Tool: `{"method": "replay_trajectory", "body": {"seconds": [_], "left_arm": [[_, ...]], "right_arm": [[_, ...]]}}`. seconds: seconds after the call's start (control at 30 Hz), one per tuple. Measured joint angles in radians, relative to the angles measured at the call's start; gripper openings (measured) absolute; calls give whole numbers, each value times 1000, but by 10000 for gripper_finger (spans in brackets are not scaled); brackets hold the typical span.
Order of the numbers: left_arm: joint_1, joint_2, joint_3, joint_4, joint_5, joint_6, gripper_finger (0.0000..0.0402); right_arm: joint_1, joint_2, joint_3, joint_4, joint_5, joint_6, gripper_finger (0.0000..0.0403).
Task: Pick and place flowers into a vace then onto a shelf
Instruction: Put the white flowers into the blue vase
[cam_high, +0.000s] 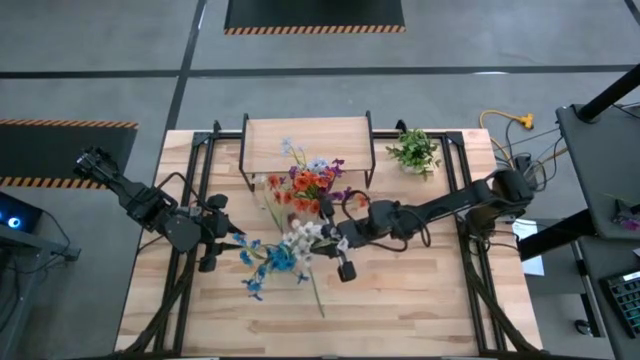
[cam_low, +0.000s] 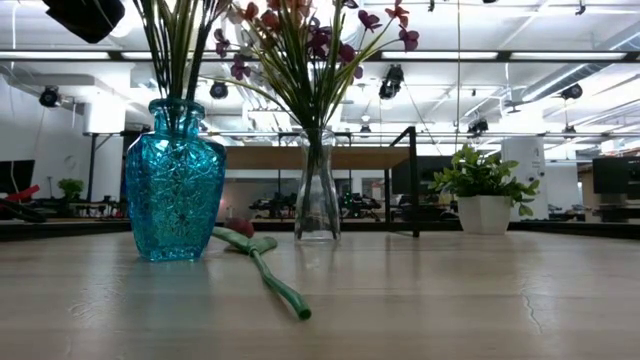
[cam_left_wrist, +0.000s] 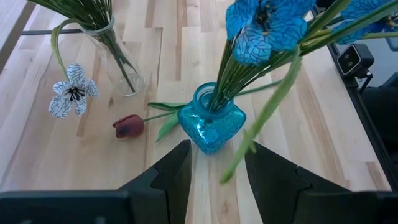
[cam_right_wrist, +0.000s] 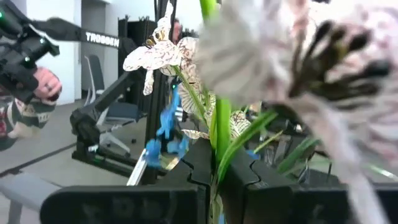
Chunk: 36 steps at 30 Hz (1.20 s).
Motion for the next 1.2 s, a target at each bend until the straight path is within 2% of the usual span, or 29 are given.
{"method": "replay_trajectory", "body": {"seconds": [0.33, 0.73, 1.2], "left_arm": [[0, 0, 0, 0, 0, 0, 134], [0, 0, 0, 0, 0, 0, 134], [1, 0, 0, 0, 0, 0, 134]], "right_arm": [[-2, 43, -3, -67, -1, 1, 8], [-9, 118, 1, -67, 0, 0, 8], [-37, 135, 1, -74, 3, 29, 8]]}}
